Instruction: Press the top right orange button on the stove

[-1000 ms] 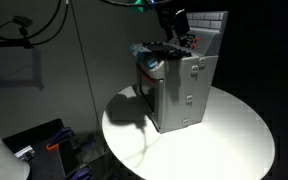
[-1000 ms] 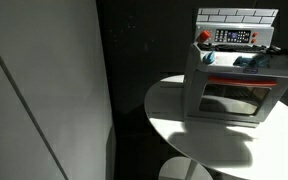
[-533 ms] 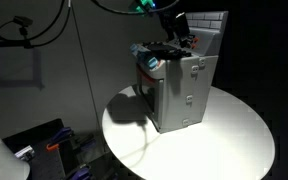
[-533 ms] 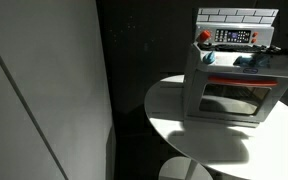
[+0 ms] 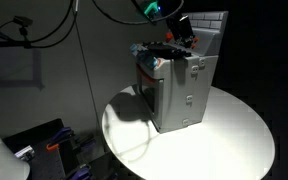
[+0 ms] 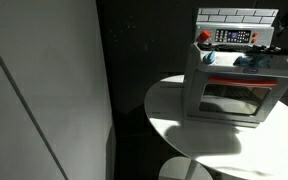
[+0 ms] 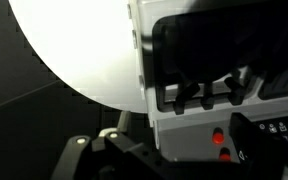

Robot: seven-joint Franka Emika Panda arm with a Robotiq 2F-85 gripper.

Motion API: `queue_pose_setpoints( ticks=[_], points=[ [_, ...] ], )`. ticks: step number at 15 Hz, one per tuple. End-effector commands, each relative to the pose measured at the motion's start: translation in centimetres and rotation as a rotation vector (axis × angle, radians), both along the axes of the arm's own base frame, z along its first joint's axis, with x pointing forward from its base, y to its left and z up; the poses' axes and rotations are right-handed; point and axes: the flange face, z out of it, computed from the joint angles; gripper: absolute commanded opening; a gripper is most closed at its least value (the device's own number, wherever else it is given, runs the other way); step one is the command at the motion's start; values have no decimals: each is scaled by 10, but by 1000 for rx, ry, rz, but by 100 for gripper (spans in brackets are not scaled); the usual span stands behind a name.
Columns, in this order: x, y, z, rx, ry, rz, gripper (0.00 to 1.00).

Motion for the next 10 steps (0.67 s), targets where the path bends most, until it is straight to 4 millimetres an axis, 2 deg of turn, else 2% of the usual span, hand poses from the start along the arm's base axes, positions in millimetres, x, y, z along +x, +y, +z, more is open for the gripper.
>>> queue_pose_setpoints(
  ticks=[1,10],
  points=[
    [19,-3,7,-15,-5,-37,100],
    [47,-7,13,-23,0,-69,100]
  ],
)
